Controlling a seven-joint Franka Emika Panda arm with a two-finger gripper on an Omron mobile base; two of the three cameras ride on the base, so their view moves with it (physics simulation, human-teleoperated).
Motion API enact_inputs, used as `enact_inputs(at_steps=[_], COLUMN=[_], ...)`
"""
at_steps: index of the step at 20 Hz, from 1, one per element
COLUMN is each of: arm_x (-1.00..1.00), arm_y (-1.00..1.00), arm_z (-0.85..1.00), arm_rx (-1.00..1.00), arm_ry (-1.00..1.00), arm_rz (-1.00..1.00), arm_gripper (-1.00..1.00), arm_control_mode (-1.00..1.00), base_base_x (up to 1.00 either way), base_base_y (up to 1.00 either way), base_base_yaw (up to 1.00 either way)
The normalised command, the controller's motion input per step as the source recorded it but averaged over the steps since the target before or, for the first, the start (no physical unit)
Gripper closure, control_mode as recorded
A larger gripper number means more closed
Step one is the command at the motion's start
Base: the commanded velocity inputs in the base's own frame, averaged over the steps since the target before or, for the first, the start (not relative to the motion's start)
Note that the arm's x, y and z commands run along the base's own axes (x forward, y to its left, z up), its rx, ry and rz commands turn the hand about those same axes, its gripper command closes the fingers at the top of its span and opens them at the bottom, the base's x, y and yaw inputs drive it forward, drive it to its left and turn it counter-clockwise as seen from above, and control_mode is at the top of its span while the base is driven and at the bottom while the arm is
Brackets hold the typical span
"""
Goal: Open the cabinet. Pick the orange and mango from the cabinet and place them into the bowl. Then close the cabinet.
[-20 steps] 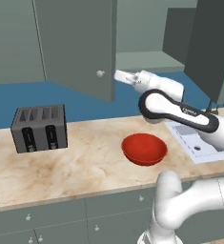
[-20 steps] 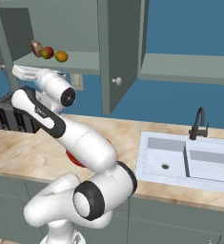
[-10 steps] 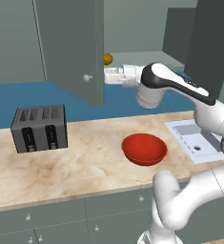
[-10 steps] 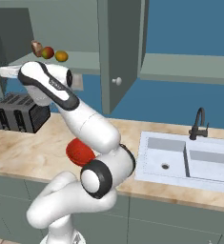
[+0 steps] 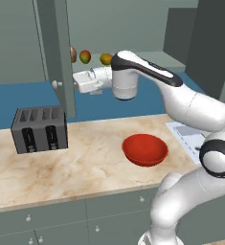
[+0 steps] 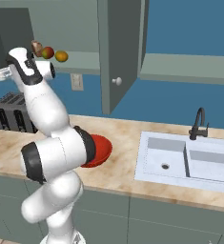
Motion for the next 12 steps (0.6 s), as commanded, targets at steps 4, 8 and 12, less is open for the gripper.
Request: enact_inputs(at_steps=[4, 8, 12], arm_x=[-0.06, -0.13, -0.17], arm_y=[-0.22, -0.56, -0.37], arm_z=[0.21, 0.40, 0.21], arm_rx=[0.03, 0.02, 0.00], arm_ry=[-0.06, -0.10, -0.01], arm_rz=[-0.02, -0.26, -0.49], arm_gripper=[-1.00, -1.00, -1.00], arm_control_mode=[-1.00, -1.00, -1.00], base_base_x=[0.00, 0.00, 0.00], base_base_y=[0.00, 0.00, 0.00], base_base_yaw=[0.00, 0.00, 0.00])
